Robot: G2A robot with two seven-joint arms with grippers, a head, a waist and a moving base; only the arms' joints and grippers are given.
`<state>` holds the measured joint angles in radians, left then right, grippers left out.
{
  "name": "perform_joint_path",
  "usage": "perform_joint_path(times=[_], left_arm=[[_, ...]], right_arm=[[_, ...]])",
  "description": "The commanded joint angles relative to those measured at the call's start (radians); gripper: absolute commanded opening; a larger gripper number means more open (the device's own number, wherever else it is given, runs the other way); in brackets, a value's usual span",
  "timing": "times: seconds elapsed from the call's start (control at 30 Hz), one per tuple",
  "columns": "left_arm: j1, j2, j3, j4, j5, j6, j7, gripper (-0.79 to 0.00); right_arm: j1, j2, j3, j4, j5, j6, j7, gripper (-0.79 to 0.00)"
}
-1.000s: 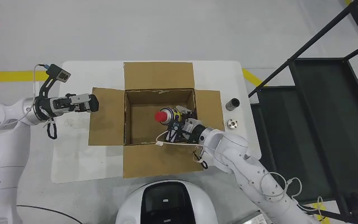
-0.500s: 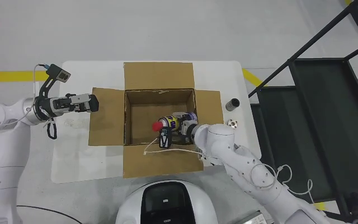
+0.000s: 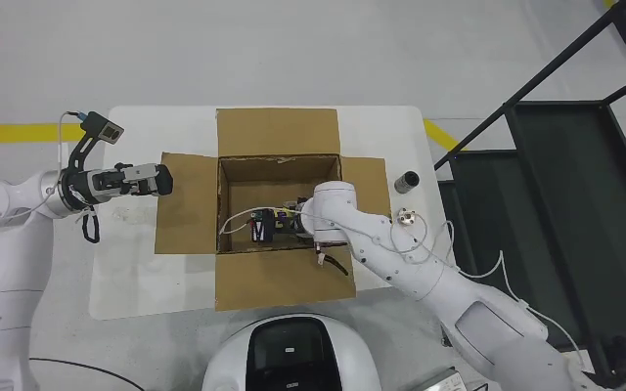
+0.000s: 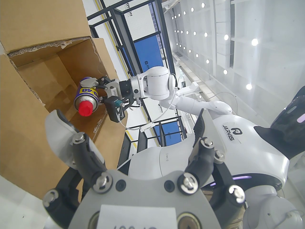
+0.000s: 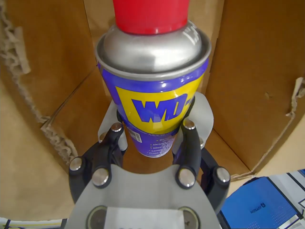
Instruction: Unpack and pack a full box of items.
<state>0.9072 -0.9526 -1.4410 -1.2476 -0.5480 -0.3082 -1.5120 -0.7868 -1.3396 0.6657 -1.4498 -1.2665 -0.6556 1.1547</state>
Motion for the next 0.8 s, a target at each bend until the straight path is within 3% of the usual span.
perform_joint_path(times=[0.0, 0.17, 0.33, 0.57, 0.77], left_arm=[[0.0, 0.0, 0.0, 0.0, 0.0, 0.0, 0.0, 0.0], [0.0, 0.0, 0.0, 0.0, 0.0, 0.0, 0.0, 0.0], [0.0, 0.0, 0.0, 0.0, 0.0, 0.0, 0.0, 0.0], [0.0, 0.0, 0.0, 0.0, 0.0, 0.0, 0.0, 0.0], [0.0, 0.0, 0.0, 0.0, 0.0, 0.0, 0.0, 0.0]], right_arm=[[0.015, -0.007, -0.007, 0.024, 0.019, 0.007, -0.001, 0.0], [0.022, -0.007, 0.012, 0.035, 0.058, 0.001, -0.027, 0.0], [-0.05, 0.029, 0.091, -0.094, 0.069, -0.049, -0.065, 0.0], [-0.335, 0.124, 0.445, -0.367, 0.093, -0.079, -0.252, 0.0], [-0.606, 0.172, 0.771, -0.475, 0.15, -0.047, -0.428, 0.0]])
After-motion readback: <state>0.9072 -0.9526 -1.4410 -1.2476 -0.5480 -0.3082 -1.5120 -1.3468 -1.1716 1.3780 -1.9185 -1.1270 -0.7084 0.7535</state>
